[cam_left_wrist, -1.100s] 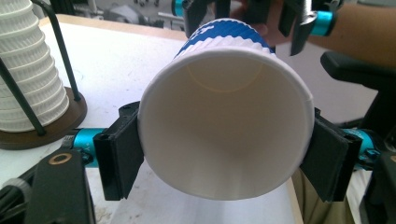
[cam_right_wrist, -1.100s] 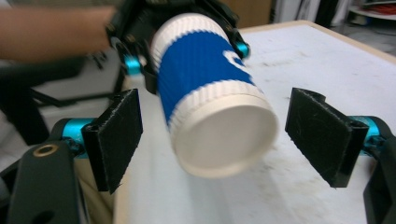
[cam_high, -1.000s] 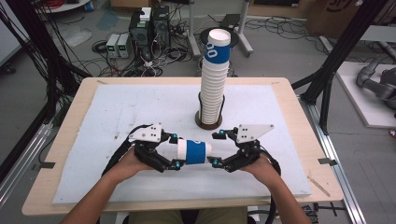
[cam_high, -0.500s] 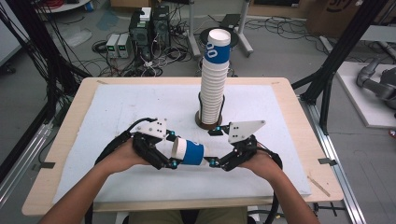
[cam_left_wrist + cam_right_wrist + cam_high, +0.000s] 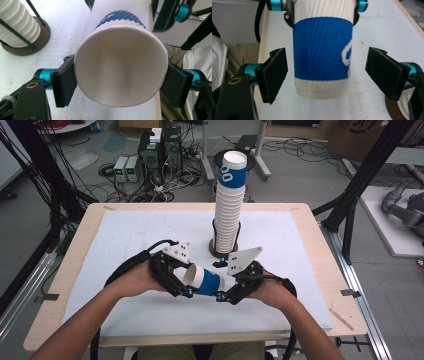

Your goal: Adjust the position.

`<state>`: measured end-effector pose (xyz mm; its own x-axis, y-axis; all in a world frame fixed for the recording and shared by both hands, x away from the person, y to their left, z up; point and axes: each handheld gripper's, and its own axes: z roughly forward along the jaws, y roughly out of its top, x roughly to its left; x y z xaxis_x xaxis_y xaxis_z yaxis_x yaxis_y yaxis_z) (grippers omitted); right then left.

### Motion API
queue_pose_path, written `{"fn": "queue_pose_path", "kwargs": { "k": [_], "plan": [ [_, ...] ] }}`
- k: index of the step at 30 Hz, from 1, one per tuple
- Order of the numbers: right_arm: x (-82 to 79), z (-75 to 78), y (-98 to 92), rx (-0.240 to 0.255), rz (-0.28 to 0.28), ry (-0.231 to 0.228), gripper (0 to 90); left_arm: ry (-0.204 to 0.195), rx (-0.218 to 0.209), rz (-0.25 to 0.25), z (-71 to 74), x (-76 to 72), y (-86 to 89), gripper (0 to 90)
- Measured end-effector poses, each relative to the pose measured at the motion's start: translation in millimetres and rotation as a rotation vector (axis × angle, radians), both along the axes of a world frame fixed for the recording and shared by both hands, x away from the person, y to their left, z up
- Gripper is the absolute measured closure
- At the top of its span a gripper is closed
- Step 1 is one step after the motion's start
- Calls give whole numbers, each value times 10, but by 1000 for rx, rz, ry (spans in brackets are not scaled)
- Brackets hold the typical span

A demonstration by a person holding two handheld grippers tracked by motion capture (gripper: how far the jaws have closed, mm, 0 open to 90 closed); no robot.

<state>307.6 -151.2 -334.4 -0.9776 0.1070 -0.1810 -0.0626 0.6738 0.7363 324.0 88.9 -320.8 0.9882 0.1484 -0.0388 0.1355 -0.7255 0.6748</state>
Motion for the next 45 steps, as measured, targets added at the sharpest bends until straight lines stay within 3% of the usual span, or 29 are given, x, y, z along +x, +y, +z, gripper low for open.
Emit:
{"fn": "queue_pose_path", "kwargs": {
  "k": [11, 15, 23, 29, 36, 45],
  "plan": [
    [20, -47, 189, -130, 0, -19, 184, 14, 78, 3, 45, 28, -157, 234],
    [33, -64, 224, -146, -10, -15, 187, 27, 102, 9, 5, 31, -199, 234],
    [52, -95, 256, -173, -2, 21, 267, 23, 122, 12, -6, 32, -242, 234],
    [61, -114, 273, -191, -2, 37, 276, 29, 124, 28, -23, 25, -256, 230],
    [66, -137, 263, -187, -22, 62, 278, 34, 55, 52, -67, 27, -221, 198],
    [65, -136, 165, -100, -18, 77, 278, 56, -80, 42, -54, 28, -97, 188]
  ]
}}
